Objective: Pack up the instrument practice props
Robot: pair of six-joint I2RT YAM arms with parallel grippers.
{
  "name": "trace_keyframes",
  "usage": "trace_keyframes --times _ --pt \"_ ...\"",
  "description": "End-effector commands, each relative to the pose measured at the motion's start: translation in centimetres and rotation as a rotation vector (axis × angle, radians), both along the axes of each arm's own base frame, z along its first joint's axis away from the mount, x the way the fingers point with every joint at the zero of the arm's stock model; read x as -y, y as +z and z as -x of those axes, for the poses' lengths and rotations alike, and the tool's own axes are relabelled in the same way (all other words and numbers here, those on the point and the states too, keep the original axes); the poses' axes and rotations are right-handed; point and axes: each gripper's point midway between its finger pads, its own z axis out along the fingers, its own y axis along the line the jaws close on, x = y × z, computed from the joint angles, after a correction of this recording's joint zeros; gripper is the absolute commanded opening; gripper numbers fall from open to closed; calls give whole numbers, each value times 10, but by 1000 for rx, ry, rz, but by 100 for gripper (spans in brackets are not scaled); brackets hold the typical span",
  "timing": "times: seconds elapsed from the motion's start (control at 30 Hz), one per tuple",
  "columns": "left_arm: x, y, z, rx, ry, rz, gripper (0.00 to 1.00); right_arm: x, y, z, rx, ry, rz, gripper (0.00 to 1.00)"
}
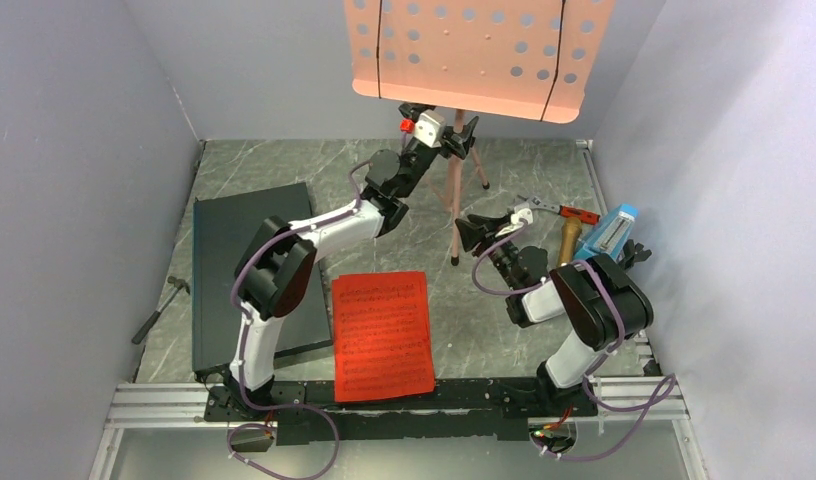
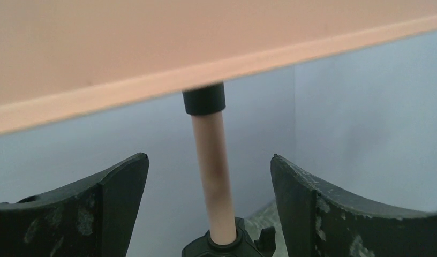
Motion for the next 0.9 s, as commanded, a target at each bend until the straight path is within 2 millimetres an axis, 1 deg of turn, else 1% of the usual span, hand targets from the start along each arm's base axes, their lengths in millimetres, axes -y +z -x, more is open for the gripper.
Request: trace_keyframes --times 0.0,0.13,0.27,0.37,0.43,0.47,0.53,0.57,0.67,0.7,0.73,0.8,0.83,0.87 --pt "1 18 -6 44 46 38 88 -1 39 2 170 -3 -41 43" --pt "6 19 -10 49 46 45 83 -8 26 1 148 19 -17 42" --pt "8 25 -11 62 42 60 71 -13 16 -3 128 30 -8 41" --pt "11 28 -9 66 28 63 58 -17 13 -7 125 39 1 40" --pt "13 29 -6 67 20 63 43 -19 12 -10 128 45 4 39" --pt "14 28 -5 64 19 63 37 -22 12 -10 132 54 8 39" --pt "14 27 -2 60 11 70 28 -26 12 -12 142 70 17 37" --pt "14 26 -1 55 8 71 26 -28 12 -13 148 77 23 35" --pt "17 25 4 45 -10 67 24 -33 13 -14 163 97 38 28" --pt "19 26 6 45 -12 62 23 -34 15 -14 173 105 44 23" --pt "19 26 9 47 -12 58 18 -36 18 -14 187 112 50 18" --pt "20 29 14 50 -14 60 14 -37 26 -14 217 121 57 6" --pt "19 29 16 44 -14 64 8 -38 30 -14 229 123 58 1" --pt "19 31 18 40 -15 68 6 -38 36 -14 247 121 56 0"
